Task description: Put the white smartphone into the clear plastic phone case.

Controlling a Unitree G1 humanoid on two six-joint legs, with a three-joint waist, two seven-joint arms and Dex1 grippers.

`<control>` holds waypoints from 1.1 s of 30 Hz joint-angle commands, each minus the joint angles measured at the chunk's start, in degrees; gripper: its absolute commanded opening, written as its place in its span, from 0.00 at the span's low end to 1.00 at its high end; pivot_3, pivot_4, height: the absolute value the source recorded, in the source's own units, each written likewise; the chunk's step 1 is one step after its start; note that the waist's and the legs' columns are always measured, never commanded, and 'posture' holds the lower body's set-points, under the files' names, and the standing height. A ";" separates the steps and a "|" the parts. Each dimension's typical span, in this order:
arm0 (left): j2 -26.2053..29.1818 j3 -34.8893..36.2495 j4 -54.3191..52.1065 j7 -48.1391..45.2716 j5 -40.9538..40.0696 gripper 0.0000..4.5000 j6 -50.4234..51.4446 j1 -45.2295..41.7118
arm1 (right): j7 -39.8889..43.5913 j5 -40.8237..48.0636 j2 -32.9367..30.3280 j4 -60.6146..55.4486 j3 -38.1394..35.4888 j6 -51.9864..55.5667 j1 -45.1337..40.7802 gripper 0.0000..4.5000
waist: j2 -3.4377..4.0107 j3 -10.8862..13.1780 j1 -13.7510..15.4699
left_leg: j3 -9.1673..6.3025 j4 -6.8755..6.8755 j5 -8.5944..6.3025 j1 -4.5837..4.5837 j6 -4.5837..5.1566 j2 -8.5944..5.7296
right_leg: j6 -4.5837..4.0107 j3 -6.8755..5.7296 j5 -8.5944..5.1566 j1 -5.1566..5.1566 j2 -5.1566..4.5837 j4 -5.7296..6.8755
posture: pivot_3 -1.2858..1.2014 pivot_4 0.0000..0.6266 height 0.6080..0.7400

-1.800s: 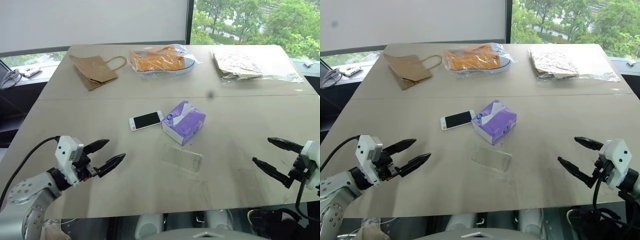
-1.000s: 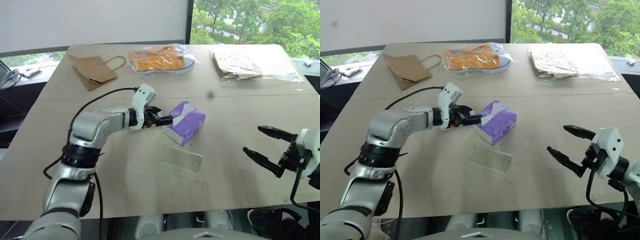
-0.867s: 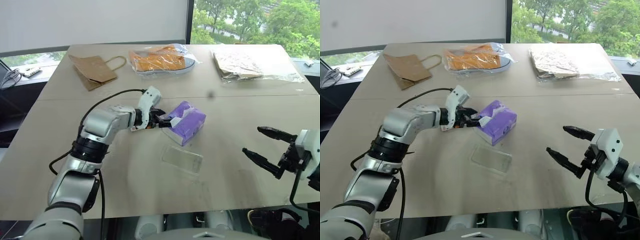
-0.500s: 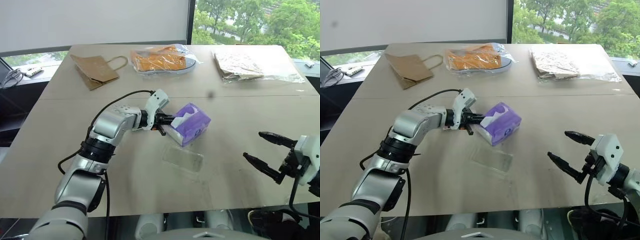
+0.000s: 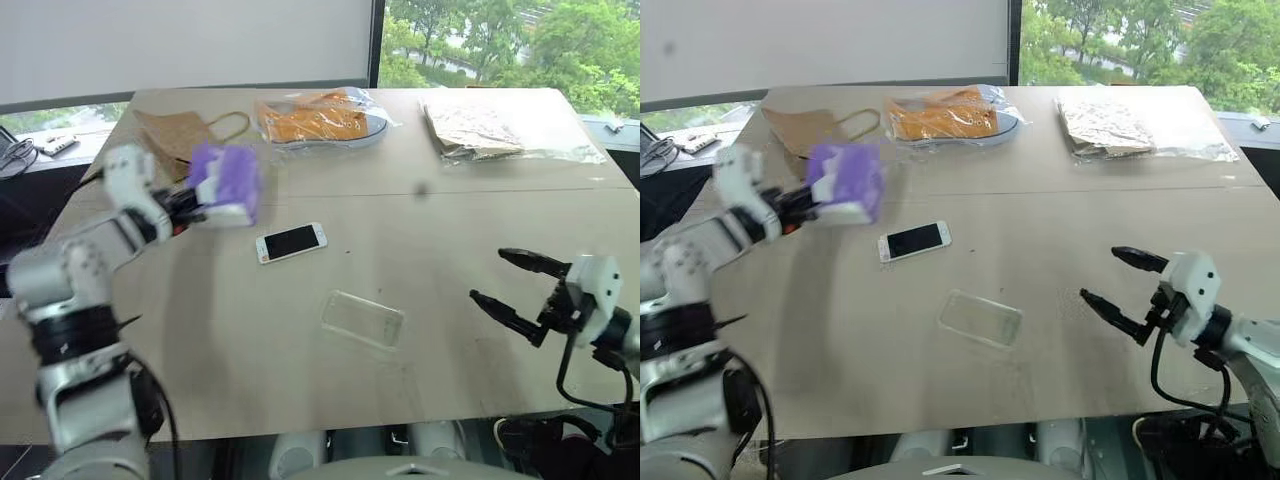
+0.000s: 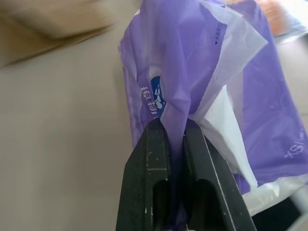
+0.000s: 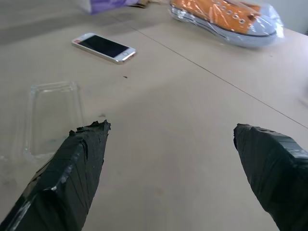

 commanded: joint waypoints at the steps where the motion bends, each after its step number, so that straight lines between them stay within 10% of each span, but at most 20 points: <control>1: 1.33 4.71 -3.69 2.70 1.27 0.01 -1.13 3.55 | 0.10 1.53 1.26 -0.12 0.65 -1.14 -2.77 1.00 | -0.05 0.02 0.48 | -0.02 0.00 -0.03 -0.02 0.04 -0.02 | 0.00 -0.04 0.00 0.00 -0.06 0.00 | 0.52 0.24 1.00; 7: -1.07 11.07 -4.28 5.77 -0.60 0.01 -0.39 7.78 | 1.54 2.91 1.63 0.73 3.07 -0.43 -7.29 1.00 | -0.10 0.01 0.72 | -0.13 0.08 -0.04 -0.01 0.08 -0.04 | -0.31 -0.12 -0.08 0.06 -0.36 0.02 | 0.52 0.24 1.00; 17: -0.47 18.86 -0.19 14.36 1.46 0.98 -13.49 -0.01 | 2.88 3.12 1.87 1.98 4.99 0.23 -10.51 1.00 | -0.19 0.03 0.19 | -0.12 0.05 -0.04 0.00 0.06 -0.01 | -0.35 -0.14 0.00 0.06 -0.32 0.04 | 0.52 0.24 1.00; 33: 1.73 -8.85 -14.20 -17.44 -14.00 0.98 -11.11 -1.69 | 0.73 2.93 0.67 -1.17 3.57 1.62 -7.80 1.00 | -0.21 0.06 -0.21 | 0.04 0.04 0.10 0.01 -0.18 -0.06 | -0.15 -0.04 0.10 0.05 -0.15 0.04 | 0.52 0.24 1.00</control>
